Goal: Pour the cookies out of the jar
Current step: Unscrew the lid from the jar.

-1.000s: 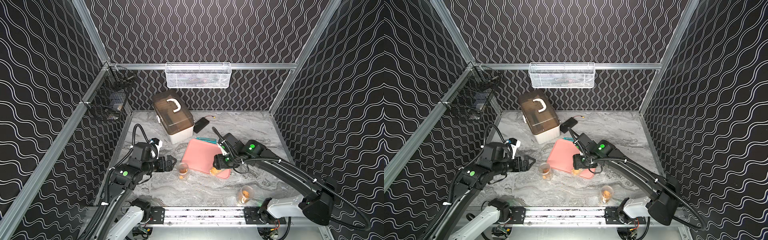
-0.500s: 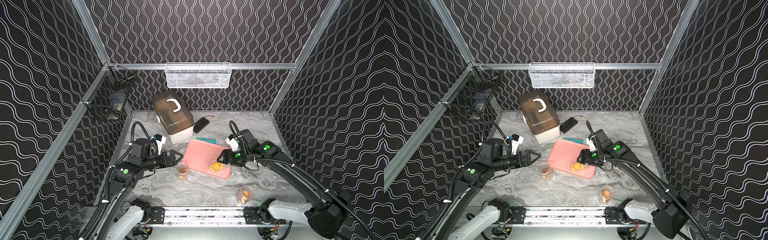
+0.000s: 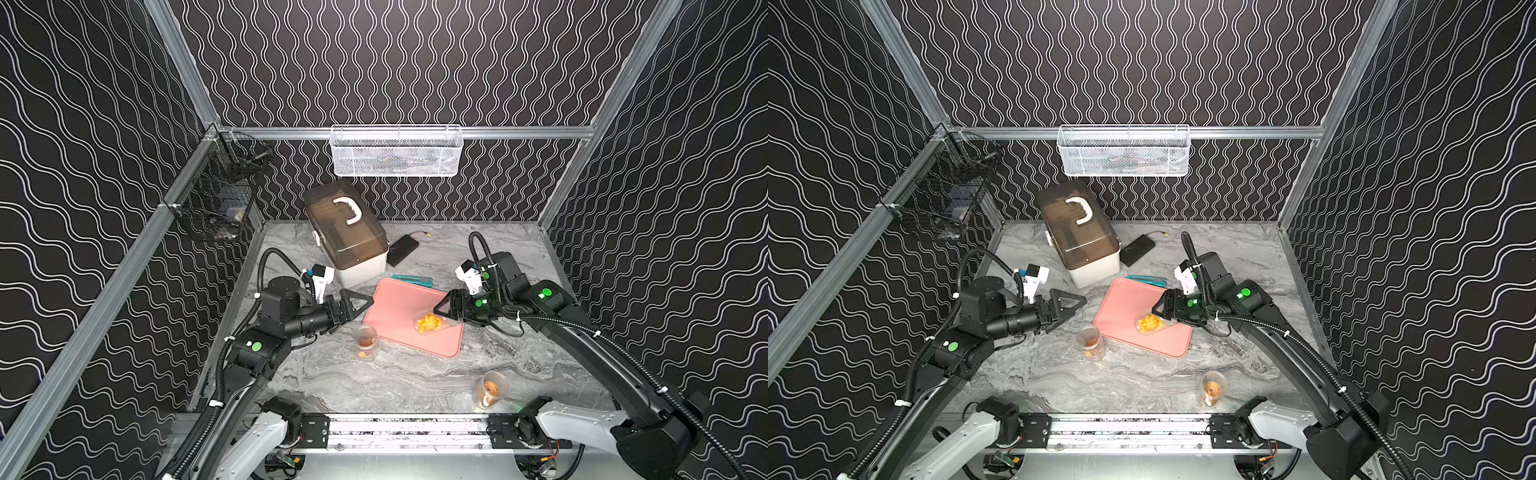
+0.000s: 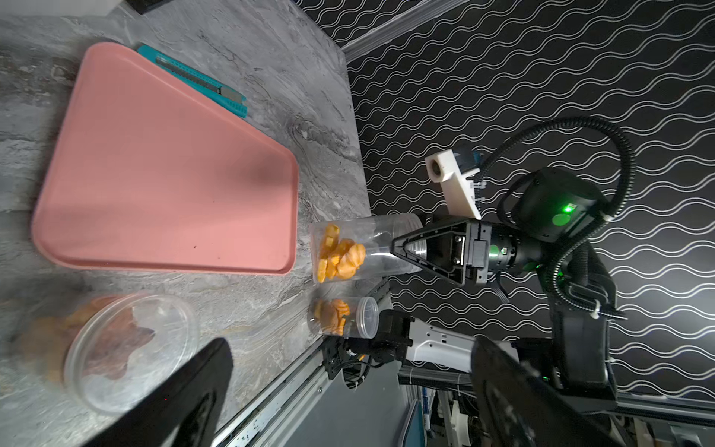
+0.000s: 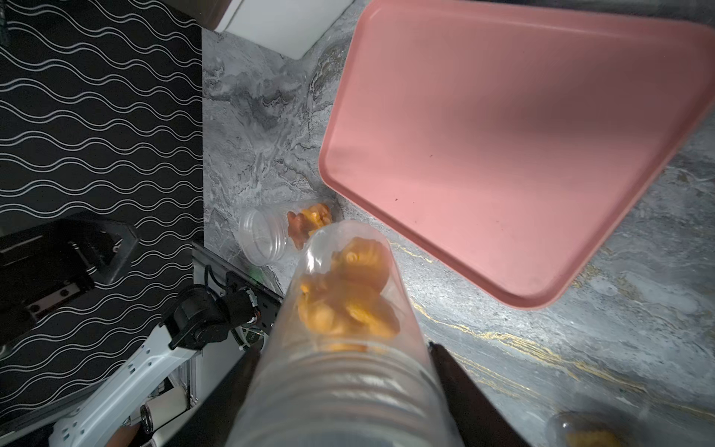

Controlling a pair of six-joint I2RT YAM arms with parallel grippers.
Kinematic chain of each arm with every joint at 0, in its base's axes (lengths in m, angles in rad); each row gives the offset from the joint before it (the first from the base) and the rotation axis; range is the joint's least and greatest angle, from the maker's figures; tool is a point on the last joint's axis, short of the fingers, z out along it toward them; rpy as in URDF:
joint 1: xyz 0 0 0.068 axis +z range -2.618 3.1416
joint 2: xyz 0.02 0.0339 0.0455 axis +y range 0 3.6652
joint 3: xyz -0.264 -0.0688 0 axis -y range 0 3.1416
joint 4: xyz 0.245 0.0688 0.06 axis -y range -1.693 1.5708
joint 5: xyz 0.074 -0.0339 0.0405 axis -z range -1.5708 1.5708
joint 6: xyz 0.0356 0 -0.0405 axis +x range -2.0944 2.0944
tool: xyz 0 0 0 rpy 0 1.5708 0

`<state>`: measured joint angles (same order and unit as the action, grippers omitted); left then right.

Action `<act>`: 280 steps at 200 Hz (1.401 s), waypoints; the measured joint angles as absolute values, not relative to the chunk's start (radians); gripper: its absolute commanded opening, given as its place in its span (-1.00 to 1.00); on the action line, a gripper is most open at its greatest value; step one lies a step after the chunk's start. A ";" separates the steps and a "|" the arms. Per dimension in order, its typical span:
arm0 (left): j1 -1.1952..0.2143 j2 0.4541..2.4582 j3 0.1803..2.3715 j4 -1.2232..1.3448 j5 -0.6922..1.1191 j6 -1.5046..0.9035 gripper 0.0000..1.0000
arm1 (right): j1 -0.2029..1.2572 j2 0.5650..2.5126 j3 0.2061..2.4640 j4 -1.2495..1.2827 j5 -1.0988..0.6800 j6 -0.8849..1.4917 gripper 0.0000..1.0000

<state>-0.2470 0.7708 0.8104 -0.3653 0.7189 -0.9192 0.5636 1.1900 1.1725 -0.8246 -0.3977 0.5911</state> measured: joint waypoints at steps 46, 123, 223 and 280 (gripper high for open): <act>-0.247 0.762 0.773 -0.274 0.748 -1.000 0.98 | 0.549 1.188 1.177 -0.802 -0.439 0.608 0.30; -0.247 0.749 0.697 -0.148 0.777 -1.102 0.98 | 0.528 1.178 1.167 -0.740 -0.510 0.657 0.30; -0.247 0.741 0.580 0.094 0.807 -1.267 0.98 | 0.502 1.175 1.166 -0.673 -0.575 0.704 0.30; -0.263 0.759 0.524 0.258 0.810 -1.367 0.98 | 0.480 1.161 1.147 -0.583 -0.642 0.768 0.30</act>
